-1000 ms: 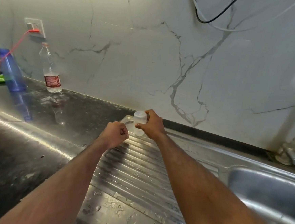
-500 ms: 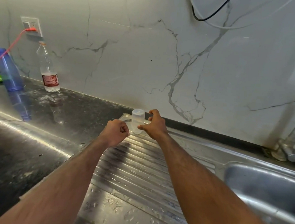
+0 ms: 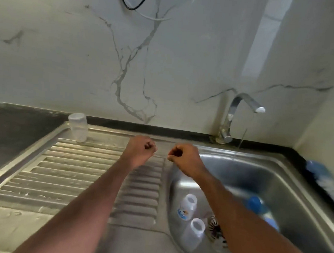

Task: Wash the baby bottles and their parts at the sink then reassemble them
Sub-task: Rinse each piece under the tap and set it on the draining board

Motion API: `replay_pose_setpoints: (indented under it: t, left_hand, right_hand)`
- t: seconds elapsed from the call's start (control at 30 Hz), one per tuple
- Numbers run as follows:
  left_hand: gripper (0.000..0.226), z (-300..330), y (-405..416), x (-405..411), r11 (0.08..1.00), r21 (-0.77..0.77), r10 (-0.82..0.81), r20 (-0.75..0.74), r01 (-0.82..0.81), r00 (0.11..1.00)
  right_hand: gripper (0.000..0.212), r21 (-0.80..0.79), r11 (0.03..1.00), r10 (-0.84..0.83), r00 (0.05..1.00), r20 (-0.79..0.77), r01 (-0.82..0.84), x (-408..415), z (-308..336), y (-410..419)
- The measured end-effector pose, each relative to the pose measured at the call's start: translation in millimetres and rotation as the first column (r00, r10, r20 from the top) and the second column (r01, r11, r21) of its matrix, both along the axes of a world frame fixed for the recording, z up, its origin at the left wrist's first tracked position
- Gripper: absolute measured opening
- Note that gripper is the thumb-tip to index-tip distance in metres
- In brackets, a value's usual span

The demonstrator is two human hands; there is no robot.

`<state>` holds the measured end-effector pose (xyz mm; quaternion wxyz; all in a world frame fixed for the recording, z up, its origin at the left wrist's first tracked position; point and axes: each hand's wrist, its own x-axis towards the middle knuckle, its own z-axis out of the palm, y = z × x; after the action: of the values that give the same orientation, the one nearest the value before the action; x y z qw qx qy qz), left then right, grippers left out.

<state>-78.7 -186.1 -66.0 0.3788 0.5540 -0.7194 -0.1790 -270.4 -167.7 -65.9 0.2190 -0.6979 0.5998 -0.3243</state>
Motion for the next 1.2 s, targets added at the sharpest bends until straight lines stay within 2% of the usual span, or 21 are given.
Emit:
replay_pose_setpoints:
  t: [0.1,0.2,0.4,0.43,0.6,0.67,0.77,0.87,0.97,1.03,1.1,1.13,1.2]
  left_hand:
    - [0.015,-10,1,-69,0.994,0.016,-0.113,0.021,0.112,0.993]
    - [0.013,-22,3,-121,0.981,0.041,-0.192,0.023,0.191,0.981]
    - [0.012,-46,3,-174,0.971,0.176,-0.179,0.081,0.163,0.980]
    - [0.013,-50,1,-179,0.964,0.211,-0.178,0.057,0.162,0.982]
    - [0.018,-65,-4,-193,0.950,0.274,-0.171,0.057,0.150,0.984]
    - [0.022,-70,-9,-197,0.945,0.284,-0.180,0.031,0.164,0.983]
    - [0.011,-75,-14,-204,0.938,0.280,-0.216,0.002,0.207,0.976]
    - [0.006,-77,-17,-207,0.929,0.271,-0.252,-0.034,0.252,0.967]
    - [0.018,-81,-18,-207,0.917,0.292,-0.286,0.004,0.273,0.958]
    - [0.022,-80,-14,-213,0.905,0.297,-0.324,0.012,0.306,0.946]
    - [0.023,-78,-8,-220,0.890,0.299,-0.354,-0.020,0.344,0.935]
    - [0.022,-77,-5,-223,0.879,0.301,-0.362,-0.084,0.370,0.928]
    - [0.016,-75,-1,-227,0.830,0.314,-0.338,-0.377,0.462,0.863]
  right_hand:
    - [0.013,0.037,0.993,-0.113,0.993,-0.038,0.114,-68,-16,18]
    - [0.010,0.101,0.976,-0.188,0.980,-0.066,0.194,-116,-34,31]
    - [0.011,0.181,0.920,-0.316,0.931,-0.185,0.348,-165,-77,34]
    - [0.010,0.197,0.917,-0.305,0.928,-0.216,0.347,-169,-84,32]
    - [0.037,0.247,0.913,-0.198,0.881,-0.429,0.326,-173,-108,18]
    - [0.038,0.233,0.932,-0.117,0.838,-0.533,0.278,-170,-114,14]
    - [0.033,0.234,0.941,-0.051,0.788,-0.613,0.243,-164,-123,11]
    - [0.027,0.226,0.937,-0.128,0.862,-0.491,0.268,-165,-121,9]
    - [0.019,0.185,0.928,-0.295,0.941,-0.166,0.324,-174,-98,10]
    - [0.017,0.171,0.923,-0.357,0.933,0.044,0.345,-180,-79,15]
    - [0.009,0.148,0.926,-0.366,0.921,0.133,0.347,-183,-64,23]
    - [0.006,0.136,0.925,-0.373,0.913,0.166,0.354,-183,-58,27]
    - [0.007,0.162,0.911,-0.411,0.864,0.291,0.379,-183,-51,31]
